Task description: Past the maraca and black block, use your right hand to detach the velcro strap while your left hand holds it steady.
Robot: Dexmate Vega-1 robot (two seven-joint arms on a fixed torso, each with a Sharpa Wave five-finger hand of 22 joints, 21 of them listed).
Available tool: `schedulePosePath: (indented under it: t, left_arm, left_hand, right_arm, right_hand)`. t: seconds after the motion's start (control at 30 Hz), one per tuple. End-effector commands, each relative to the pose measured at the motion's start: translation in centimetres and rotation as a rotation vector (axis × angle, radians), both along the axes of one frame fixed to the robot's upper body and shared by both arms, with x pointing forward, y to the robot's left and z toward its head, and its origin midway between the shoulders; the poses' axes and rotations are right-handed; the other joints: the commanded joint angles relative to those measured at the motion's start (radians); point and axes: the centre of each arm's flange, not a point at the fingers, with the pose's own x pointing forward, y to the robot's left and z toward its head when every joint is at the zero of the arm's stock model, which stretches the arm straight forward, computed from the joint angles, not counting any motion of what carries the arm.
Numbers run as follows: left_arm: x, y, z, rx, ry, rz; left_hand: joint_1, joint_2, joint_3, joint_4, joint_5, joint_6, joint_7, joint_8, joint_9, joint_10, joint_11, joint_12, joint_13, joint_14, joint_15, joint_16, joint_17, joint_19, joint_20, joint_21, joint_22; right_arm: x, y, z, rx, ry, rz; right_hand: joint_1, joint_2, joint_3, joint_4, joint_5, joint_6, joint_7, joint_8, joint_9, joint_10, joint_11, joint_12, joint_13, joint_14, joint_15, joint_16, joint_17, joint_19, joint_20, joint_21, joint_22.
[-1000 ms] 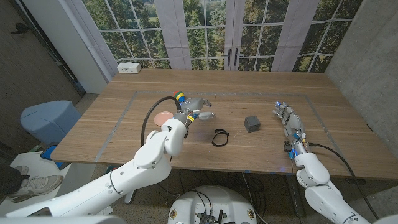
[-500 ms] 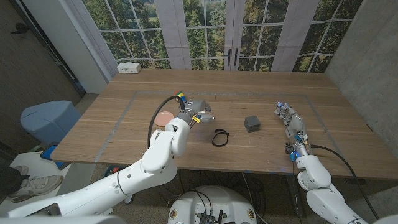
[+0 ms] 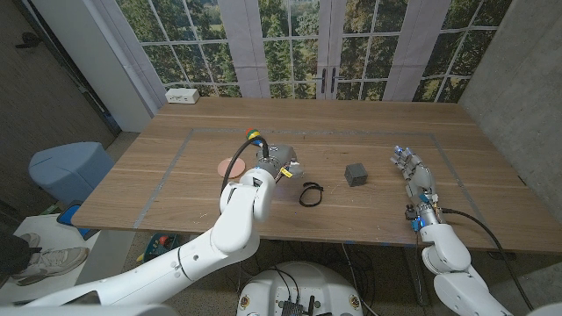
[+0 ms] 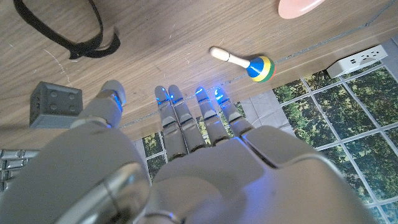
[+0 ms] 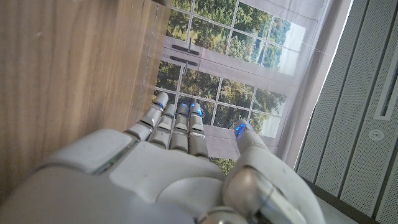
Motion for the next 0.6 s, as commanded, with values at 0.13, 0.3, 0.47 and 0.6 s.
schedulePosePath:
  t: [0.13,0.3,0.47,0.6]
  left_arm:
    - [0.2,-1.3,-1.0,0.138,0.064,0.035]
    - [0.3,-1.7,-1.5,0.161,0.048,0.044]
    - [0.6,-2.2,-2.1,0.197,0.042,0.069]
    - [1.0,-2.4,-2.4,0.206,0.056,0.068]
  left_hand:
    - [0.022,0.003,-0.013,-0.001,0.003,-0.004,-0.009,0.001,0.003,-0.010,-0.003,-0.002,0.011,0.000,-0.131,0.007,0.008,0.004,0.001,-0.005,0.005]
    - [0.025,0.005,-0.016,0.001,0.004,0.000,-0.007,0.001,0.004,-0.007,-0.002,0.000,0.016,0.000,-0.130,0.008,0.009,0.006,-0.001,-0.005,0.006]
    - [0.033,0.017,-0.020,0.004,0.005,0.025,-0.006,0.011,0.005,0.002,0.001,0.006,0.025,-0.003,-0.129,0.011,0.012,0.007,0.000,-0.006,0.006]
    - [0.033,0.023,-0.023,0.007,0.005,0.028,-0.003,0.012,0.007,-0.001,0.006,0.006,0.030,-0.007,-0.125,0.012,0.014,0.006,0.003,-0.007,0.006]
  right_arm:
    - [-0.4,-0.7,-0.8,0.025,-0.012,-0.002]
    - [-0.3,-0.9,-1.0,0.027,-0.011,-0.003]
    - [-0.3,-1.1,-1.3,0.038,-0.007,-0.005]
    - [-0.2,-1.3,-1.4,0.043,-0.007,-0.007]
  right_hand:
    - [-0.009,0.000,0.000,-0.003,-0.002,0.013,-0.001,0.009,0.005,0.014,0.000,0.006,-0.001,0.015,0.003,0.008,0.000,0.018,0.003,-0.005,0.003]
    - [-0.011,0.000,0.000,-0.003,-0.002,0.016,-0.001,0.010,0.005,0.016,0.003,0.007,-0.001,0.016,0.004,0.009,-0.001,0.020,0.004,-0.007,0.003]
    - [-0.012,0.000,-0.001,-0.003,-0.002,0.019,-0.001,0.010,0.005,0.020,0.004,0.008,-0.002,0.018,0.004,0.010,-0.001,0.024,0.005,-0.009,0.003]
    - [-0.013,0.000,-0.002,-0.002,-0.002,0.021,-0.001,0.010,0.005,0.019,0.002,0.008,-0.002,0.020,0.006,0.011,-0.002,0.026,0.006,-0.010,0.003]
